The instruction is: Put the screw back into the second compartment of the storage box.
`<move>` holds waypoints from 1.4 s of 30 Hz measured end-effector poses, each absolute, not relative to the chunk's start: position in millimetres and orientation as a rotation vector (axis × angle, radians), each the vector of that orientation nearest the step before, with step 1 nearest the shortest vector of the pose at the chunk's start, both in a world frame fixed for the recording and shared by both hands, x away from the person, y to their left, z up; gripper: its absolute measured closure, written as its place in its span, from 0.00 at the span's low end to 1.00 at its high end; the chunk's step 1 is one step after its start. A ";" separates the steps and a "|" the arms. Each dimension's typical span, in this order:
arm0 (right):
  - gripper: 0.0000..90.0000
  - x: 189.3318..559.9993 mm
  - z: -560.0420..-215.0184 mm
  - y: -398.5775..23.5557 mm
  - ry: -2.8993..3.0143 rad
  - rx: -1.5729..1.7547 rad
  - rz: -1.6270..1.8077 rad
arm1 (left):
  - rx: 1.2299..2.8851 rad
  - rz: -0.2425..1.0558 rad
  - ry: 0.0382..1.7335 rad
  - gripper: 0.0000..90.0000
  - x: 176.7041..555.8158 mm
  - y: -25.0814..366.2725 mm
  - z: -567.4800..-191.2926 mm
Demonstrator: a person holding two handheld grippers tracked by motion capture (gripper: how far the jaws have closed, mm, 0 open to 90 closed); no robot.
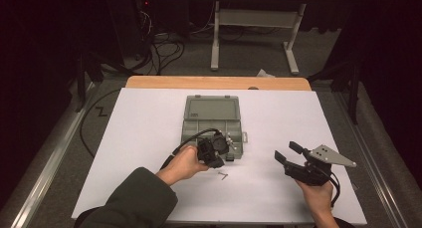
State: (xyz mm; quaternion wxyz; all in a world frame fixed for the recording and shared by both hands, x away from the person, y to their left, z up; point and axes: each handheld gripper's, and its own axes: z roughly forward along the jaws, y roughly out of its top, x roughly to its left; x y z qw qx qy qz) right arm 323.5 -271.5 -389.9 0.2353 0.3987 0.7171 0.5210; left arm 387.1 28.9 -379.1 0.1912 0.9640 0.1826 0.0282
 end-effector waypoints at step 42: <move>0.37 316.1 -390.6 -265.6 1.992 1.020 1.458 | 2.537 0.100 0.792 0.97 440.2 80.1 -344.8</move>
